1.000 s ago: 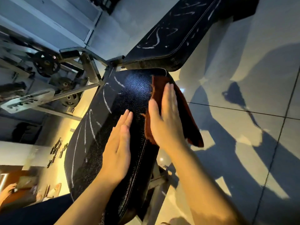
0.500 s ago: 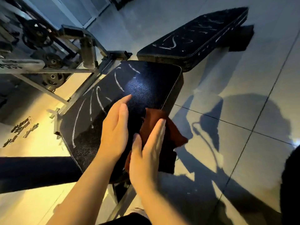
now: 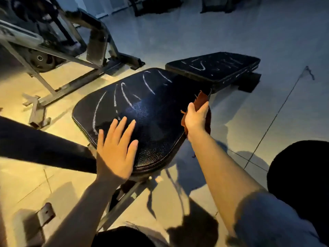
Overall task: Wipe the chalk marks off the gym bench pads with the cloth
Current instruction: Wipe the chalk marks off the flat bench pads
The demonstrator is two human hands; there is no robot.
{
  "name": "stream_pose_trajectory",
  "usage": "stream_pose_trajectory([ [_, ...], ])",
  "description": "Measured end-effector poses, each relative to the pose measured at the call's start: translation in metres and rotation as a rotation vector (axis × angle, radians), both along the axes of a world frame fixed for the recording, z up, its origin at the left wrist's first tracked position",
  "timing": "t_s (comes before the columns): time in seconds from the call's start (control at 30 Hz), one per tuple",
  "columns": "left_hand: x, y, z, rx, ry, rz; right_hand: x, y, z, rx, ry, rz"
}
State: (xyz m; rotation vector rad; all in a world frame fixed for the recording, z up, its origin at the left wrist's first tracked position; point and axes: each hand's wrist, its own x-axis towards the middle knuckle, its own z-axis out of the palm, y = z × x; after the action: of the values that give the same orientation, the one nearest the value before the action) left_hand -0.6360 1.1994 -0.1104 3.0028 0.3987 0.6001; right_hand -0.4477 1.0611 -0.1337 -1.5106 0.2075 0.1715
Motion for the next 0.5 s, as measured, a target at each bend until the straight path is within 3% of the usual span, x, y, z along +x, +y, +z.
stream_pose_trajectory([
  [0.17,0.000,0.001,0.000,-0.031,-0.005,-0.015,-0.035,0.007,0.004,0.080,0.050,-0.033],
  [0.3,0.000,-0.002,0.002,-0.076,-0.070,-0.021,-0.110,0.021,0.011,0.006,-0.026,-0.057],
  [0.5,0.005,-0.002,0.015,-0.606,-0.209,0.025,-0.192,0.041,0.017,-0.027,0.004,-0.024],
])
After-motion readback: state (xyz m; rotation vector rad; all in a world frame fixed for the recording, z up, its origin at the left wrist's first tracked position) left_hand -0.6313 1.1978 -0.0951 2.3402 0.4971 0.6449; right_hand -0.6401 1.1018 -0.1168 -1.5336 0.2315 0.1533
